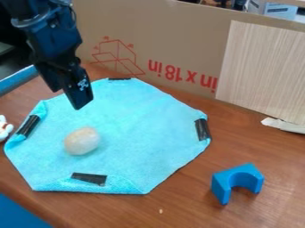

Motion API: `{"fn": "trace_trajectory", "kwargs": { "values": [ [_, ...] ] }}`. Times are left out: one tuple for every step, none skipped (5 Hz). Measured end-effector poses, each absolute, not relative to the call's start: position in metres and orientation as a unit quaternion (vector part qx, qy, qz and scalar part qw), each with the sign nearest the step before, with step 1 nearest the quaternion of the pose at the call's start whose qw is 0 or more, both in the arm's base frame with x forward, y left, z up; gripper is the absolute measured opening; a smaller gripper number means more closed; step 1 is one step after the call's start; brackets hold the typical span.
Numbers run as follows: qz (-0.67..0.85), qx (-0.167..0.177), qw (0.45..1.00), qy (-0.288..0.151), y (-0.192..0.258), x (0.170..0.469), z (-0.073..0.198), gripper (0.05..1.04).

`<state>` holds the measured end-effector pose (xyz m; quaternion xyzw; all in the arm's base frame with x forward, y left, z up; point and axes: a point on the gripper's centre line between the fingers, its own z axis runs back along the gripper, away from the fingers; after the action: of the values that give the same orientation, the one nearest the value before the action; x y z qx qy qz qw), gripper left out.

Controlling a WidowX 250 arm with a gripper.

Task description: Fold clothes from top left to bottom right

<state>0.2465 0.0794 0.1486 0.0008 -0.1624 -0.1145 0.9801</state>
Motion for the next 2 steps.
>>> {"fn": "trace_trajectory", "kwargs": {
  "values": [
    [-0.112,-0.005,0.982,-0.152,0.079,0.246,0.142,1.000],
    [-0.108,0.008,0.984,-0.138,0.087,0.263,0.124,1.000]
  ]
}}
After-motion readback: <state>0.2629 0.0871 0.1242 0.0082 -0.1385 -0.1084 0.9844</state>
